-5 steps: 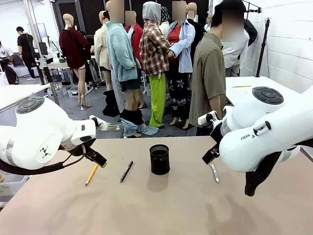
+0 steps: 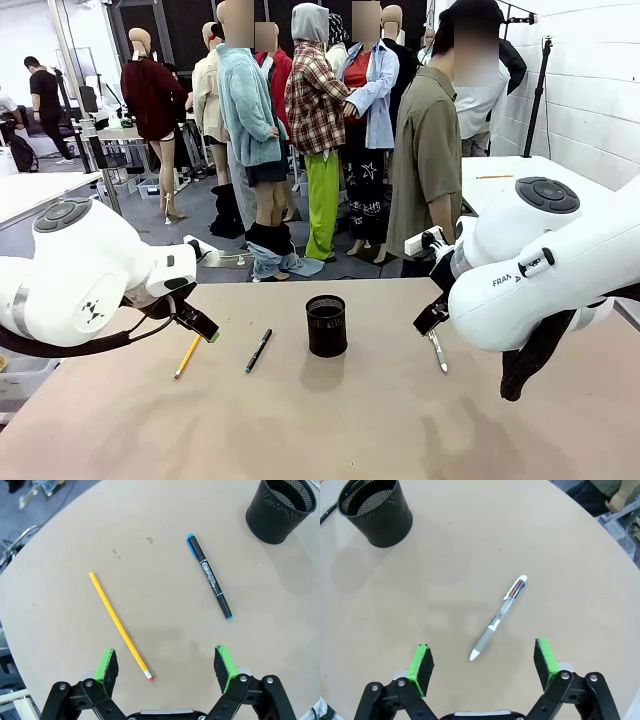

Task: Place the pens into the pen holder.
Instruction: Pick up a writing instrument from the table and place it into the Pen holder.

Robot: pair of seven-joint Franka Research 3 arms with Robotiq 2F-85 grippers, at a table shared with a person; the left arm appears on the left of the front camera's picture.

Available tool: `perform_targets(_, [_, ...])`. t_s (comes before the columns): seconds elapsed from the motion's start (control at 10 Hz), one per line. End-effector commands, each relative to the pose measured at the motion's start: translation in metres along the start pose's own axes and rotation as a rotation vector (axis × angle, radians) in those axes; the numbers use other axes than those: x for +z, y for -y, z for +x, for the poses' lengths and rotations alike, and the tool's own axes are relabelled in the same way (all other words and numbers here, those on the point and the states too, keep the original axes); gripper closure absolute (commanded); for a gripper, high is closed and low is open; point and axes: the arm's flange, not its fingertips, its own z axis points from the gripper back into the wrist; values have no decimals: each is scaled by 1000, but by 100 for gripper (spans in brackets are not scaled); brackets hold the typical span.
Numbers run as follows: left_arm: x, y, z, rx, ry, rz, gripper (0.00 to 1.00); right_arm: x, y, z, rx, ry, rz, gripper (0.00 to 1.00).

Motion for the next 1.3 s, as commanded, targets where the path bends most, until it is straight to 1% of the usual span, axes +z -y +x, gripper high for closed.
perform_targets(0.0, [0, 0, 0, 1, 0, 0, 0, 0, 0, 0, -1, 0, 0, 0])
perform_targets(0.1, [-9, -10, 9, 40, -48, 2, 0, 0, 0, 0, -1, 0, 0, 0])
perform_targets(0.2, [-19, -20, 18, 99, -84, 31, 0, 0, 0, 0, -1, 0, 0, 0])
perform_targets(0.4, [-34, -34, 28, 193, -170, 60, 0, 0, 0, 0, -1, 0, 0, 0])
perform_targets(0.7, [-56, -55, 38, 243, -252, 10, 0, 0, 0, 0, -1, 0, 0, 0])
perform_targets(1.0, [-85, -71, 46, 310, -321, 10, 0, 0, 0, 0, -1, 0, 0, 0])
perform_targets(1.2, [-98, -78, 48, 328, -355, -12, 0, 0, 0, 0, -1, 0, 0, 0])
